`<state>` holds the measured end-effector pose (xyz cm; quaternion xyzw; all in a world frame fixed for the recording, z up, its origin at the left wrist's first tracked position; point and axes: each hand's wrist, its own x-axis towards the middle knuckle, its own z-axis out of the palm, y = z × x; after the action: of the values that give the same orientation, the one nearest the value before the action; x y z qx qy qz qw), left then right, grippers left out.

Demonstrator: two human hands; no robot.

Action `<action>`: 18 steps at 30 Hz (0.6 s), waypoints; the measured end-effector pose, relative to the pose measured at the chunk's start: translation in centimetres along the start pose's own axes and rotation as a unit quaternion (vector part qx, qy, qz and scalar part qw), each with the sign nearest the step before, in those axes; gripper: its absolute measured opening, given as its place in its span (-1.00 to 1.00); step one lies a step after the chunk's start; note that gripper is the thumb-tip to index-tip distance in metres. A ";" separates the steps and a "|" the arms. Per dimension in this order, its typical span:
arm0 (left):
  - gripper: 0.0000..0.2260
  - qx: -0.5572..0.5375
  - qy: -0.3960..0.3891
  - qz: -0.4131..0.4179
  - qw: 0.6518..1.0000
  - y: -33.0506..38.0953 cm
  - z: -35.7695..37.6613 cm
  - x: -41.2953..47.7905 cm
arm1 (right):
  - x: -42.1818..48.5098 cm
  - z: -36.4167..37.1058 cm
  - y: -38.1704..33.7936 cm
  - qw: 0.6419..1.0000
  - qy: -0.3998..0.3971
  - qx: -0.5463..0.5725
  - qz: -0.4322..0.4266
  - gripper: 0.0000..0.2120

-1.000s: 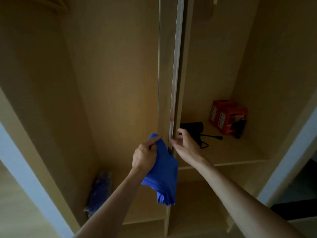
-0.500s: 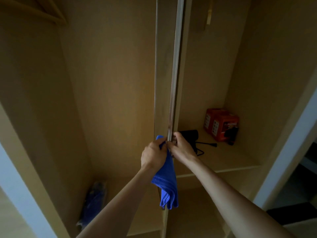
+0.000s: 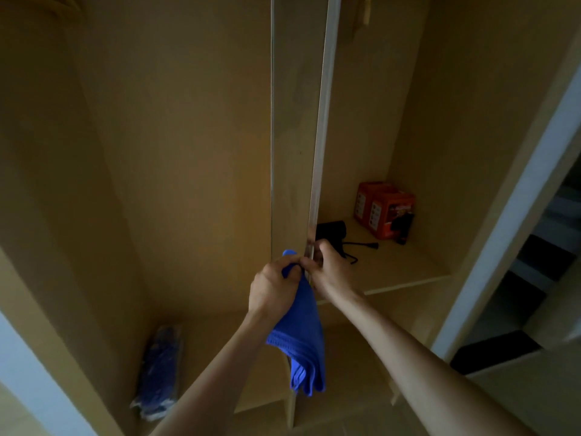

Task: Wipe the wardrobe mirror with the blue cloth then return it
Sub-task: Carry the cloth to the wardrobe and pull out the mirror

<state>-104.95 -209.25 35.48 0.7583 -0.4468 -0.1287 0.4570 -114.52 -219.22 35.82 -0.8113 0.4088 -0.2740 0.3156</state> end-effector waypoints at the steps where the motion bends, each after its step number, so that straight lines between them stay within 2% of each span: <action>1: -0.76 -0.005 -0.004 0.005 1.000 0.0 -0.1 -0.3 | -0.4 -0.2 0.0 1.000 -0.001 0.000 -0.001 -0.74; 10: -0.81 -0.036 -0.005 0.026 0.999 0.8 0.5 -3.0 | -4.3 -2.1 0.2 0.999 -0.012 0.046 -0.002 -0.75; 13: -0.82 -0.046 -0.005 0.027 0.999 0.9 0.5 -4.1 | -5.6 -2.6 0.0 0.998 -0.019 0.055 -0.006 -0.70; 18: -0.83 -0.037 -0.001 0.036 0.999 1.1 0.8 -5.5 | -7.0 -3.5 0.2 0.998 -0.027 0.056 -0.015 -0.76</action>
<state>-109.13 -205.52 34.77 0.7241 -0.4687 -0.1295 0.4890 -120.64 -214.49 36.68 -0.8054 0.3718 -0.2794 0.3674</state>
